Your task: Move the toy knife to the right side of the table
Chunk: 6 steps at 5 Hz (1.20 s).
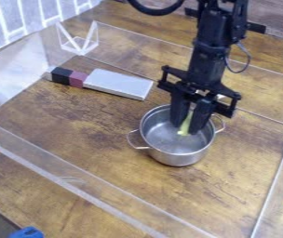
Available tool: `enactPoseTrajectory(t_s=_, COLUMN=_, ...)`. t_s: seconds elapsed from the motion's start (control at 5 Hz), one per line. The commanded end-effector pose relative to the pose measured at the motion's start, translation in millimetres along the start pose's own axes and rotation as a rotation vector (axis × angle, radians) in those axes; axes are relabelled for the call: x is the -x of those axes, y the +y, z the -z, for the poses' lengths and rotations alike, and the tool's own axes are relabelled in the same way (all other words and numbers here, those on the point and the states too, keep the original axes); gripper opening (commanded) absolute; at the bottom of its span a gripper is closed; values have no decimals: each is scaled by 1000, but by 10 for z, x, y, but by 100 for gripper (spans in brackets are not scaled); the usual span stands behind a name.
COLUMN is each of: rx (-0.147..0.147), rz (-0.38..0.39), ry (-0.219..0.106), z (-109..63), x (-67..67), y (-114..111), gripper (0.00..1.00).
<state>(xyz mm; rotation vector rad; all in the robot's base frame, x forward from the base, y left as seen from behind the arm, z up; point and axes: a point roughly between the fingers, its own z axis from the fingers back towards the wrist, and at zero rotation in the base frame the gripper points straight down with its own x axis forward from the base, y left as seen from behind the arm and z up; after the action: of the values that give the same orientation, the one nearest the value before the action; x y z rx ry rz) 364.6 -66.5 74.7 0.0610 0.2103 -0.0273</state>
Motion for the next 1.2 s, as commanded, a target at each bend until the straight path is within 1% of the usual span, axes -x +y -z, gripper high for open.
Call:
enactPoseTrajectory(t_s=0.0, rx=13, rz=5, ry=-132, z=-506, x=23, y=-101, gripper=0)
enactPoseTrajectory(t_s=0.4, rx=9, rz=-38, ry=-163, z=-651, x=312, y=-62, gripper=0)
enactPoseTrajectory(t_s=0.6, rx=0, rz=-24, ry=-171, z=-641, x=443, y=-26, gripper=0)
enactPoseTrajectory(t_s=0.8, rx=-3, rz=-8, ry=-175, z=-592, x=535, y=-58, gripper=0)
enactPoseTrajectory(t_s=1.0, rx=8, rz=26, ry=-177, z=-383, x=504, y=-187, gripper=0)
